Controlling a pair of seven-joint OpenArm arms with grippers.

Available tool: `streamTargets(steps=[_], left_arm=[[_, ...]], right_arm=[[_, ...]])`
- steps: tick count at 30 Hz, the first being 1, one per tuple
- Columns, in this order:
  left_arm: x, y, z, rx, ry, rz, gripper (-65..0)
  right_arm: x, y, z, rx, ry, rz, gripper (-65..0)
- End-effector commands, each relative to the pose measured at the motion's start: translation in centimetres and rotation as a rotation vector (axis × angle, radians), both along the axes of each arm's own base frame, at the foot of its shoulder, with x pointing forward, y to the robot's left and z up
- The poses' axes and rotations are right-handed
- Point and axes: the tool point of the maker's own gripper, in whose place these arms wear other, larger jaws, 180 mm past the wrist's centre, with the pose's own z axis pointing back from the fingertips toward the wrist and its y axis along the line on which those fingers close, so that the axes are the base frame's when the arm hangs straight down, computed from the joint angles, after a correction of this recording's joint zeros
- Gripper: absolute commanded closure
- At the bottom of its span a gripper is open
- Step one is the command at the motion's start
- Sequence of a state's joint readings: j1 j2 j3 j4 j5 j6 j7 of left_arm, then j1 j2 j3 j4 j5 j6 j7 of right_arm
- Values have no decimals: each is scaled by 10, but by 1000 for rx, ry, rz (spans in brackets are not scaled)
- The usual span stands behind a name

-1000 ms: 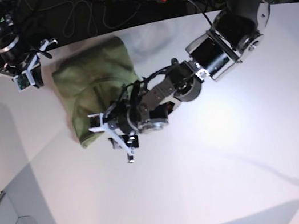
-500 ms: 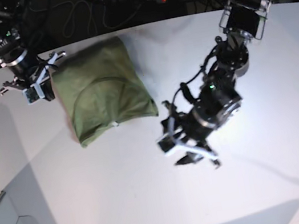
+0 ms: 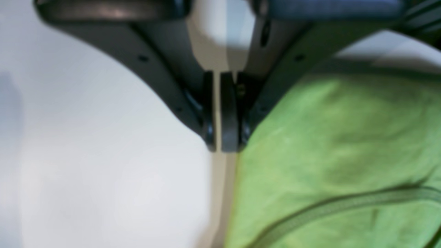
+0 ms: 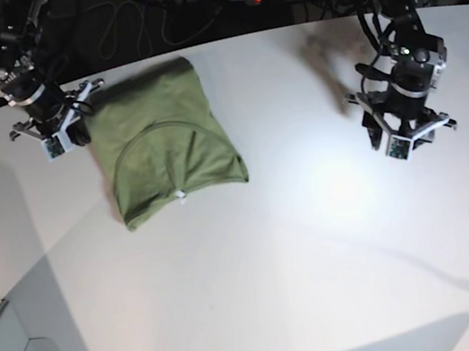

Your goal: Fold the T-shirt properly

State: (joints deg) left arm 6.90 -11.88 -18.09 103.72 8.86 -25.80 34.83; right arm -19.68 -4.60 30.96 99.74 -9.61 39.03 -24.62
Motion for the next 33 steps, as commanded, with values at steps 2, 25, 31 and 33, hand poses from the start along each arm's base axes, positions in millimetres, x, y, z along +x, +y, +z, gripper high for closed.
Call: streamTargets(steps=[2,25,31,33], left_arm=[[3,0,10,-4,-39,-7,-280],[-24,-9,-12,-37,29,6,-279],[-33,-3,-17,-32,50,23,-278],[-35,2,-17,-30,50,36,-278]], right_arm=[[-3,5,5,15,-19,19,0],[-29,7,-5,18,40,19,0],[-36,15,-7,27,55,40,0],[-39,21,-9,35,62,57,0]])
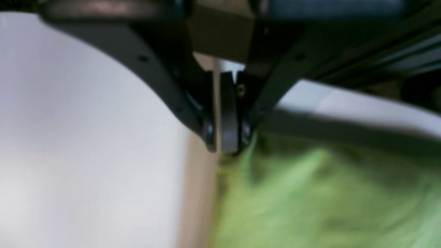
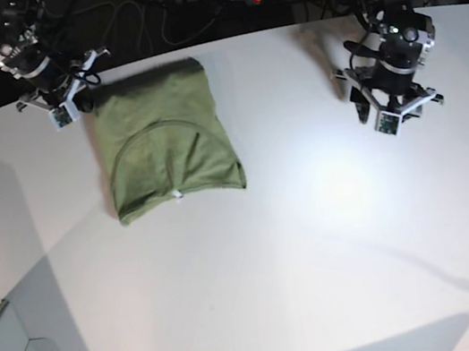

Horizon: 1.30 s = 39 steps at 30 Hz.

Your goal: Fold the T-shirt properly

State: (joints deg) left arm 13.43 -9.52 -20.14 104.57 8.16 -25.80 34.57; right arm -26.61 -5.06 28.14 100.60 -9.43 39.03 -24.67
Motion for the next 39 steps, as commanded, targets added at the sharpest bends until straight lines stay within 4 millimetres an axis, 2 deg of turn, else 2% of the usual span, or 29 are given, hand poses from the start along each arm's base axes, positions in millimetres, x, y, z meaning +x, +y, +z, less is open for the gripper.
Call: streamTargets(steps=[1,5,9,12,14,16,18,19,20,22,26,30,32,35,39], left_arm=[[4,4,10,12,-35,2,-278],[1,5,8,13,-28,5,-278],[-8,17,5,24,-11,35,-278],[-19,17,0,27,16,34,-276],[-27,13,4,37,14,23,-245],[-40,9,7,34,20,29,-180],[-52,7,16,28,3,59,-83],[-59,6,18,21,5,76,-24],[-67,5,17,16,15,94,0],[-84,7,11,9,49,125,0],[-133,1,-12,-27,169,182,0],[-185,-13,-28,-66,292,213,0],[-203,-16,-32,-76,336,233,0],[-235,-24,-43,-107,417,260,0],[-262,-34,-65,-232,486,317,0]], right_arm=[[4,2,9,12,-39,14,0],[2,1,8,13,-33,11,0],[2,-2,8,8,-34,4,0],[1,-16,13,-20,-42,-29,0],[1,-26,19,-45,-54,-46,0],[-6,-35,22,-70,-47,-62,0],[-10,-42,29,-98,-51,-70,0],[-17,-46,31,-115,-42,-74,0],[-24,-48,34,-130,-34,-74,0],[-37,-46,38,-140,-15,-76,0],[-76,-51,36,-167,69,-79,0],[-123,-45,16,-130,203,-94,0],[-143,-43,2,-104,267,-108,0],[-176,-38,-28,-39,377,-145,0],[-201,-39,-73,41,496,-184,0]])
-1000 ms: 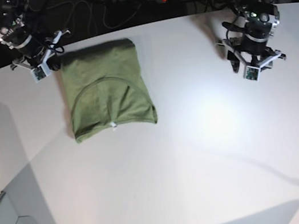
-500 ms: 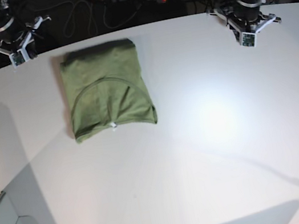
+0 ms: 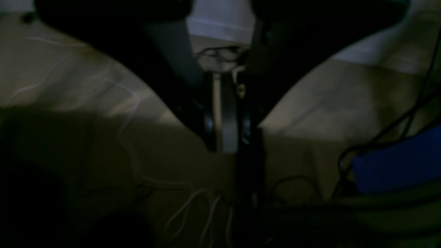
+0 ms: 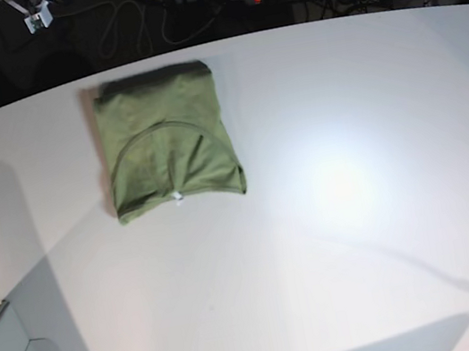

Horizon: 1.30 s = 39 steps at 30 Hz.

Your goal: Fold the T-shirt properly

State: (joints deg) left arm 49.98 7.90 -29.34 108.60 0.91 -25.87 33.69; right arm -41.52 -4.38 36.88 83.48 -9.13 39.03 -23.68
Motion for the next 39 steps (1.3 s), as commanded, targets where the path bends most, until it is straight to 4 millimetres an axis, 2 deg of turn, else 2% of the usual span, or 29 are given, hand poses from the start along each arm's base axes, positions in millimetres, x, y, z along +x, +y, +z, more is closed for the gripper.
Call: streamTargets(steps=[1,5,11,15,18,19,22,24,28,31,34,39], left_arm=[[-7,5,-4,-5,14,10,0],[-34,8,-46,-86,115,75,0],[-53,11,-112,-176,146,186,0],[-70,18,-155,-223,215,276,0],[-71,32,-176,-233,215,348,0],[-68,35,-180,-234,202,363,0],[-68,35,-191,-215,215,309,0],[-71,41,-197,-149,241,284,0],[-74,53,-202,-27,259,266,0],[-66,43,-206,-37,262,229,0],[-67,26,-209,-60,269,225,0],[-67,8,-211,-87,271,226,0]], right_arm=[[0,-2,-6,19,4,0,0],[1,-2,-39,93,15,-74,0],[12,2,-63,161,-29,-169,0],[10,16,-79,192,-10,-172,0],[8,29,-90,209,3,-140,0],[9,34,-92,222,-7,-148,0],[9,24,-108,118,-25,-190,0],[9,21,-119,48,-19,-158,0],[13,-1,-131,-168,-26,-112,0],[18,-23,-133,-361,-29,-70,0],[19,-34,-133,-491,-28,-29,0],[17,-23,-137,-523,-15,31,0]])
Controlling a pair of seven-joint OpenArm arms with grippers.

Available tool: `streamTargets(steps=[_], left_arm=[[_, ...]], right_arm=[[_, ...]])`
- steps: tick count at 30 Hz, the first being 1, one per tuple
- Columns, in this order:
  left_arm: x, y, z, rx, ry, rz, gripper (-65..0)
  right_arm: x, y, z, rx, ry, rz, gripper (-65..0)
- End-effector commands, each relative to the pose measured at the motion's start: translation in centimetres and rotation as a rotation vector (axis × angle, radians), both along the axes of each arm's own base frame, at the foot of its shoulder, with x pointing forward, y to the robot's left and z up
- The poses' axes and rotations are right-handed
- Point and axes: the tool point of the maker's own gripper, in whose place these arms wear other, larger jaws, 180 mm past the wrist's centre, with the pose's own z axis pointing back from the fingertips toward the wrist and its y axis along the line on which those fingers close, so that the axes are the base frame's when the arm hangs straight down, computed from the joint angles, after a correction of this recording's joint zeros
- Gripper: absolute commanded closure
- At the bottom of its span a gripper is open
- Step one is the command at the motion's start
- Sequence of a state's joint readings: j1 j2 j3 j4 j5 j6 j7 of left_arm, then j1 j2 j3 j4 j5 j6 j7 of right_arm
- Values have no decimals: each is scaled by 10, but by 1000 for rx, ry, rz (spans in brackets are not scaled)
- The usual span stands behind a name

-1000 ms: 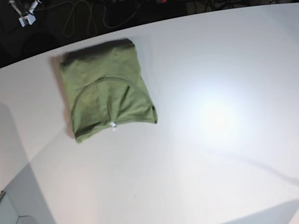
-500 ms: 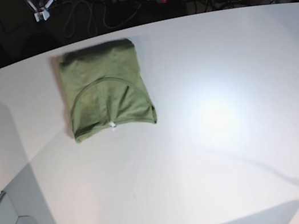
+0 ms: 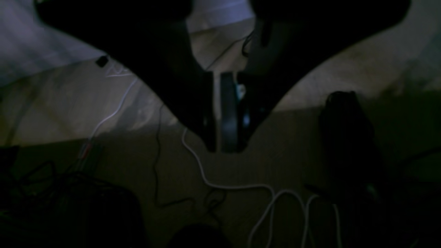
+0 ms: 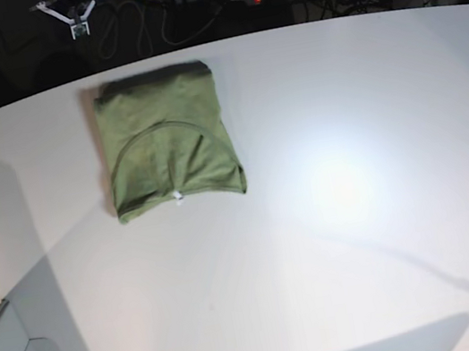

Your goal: Fold the T-shirt properly

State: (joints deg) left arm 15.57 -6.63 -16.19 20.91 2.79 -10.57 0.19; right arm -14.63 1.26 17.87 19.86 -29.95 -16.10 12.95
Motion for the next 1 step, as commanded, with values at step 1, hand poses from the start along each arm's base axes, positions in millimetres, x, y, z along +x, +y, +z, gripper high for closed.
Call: streamTargets(steps=[1], left_arm=[[-4,4,1,7,5,-1,0]], right_arm=[[2,-6,2,-26,-13,12,0]])
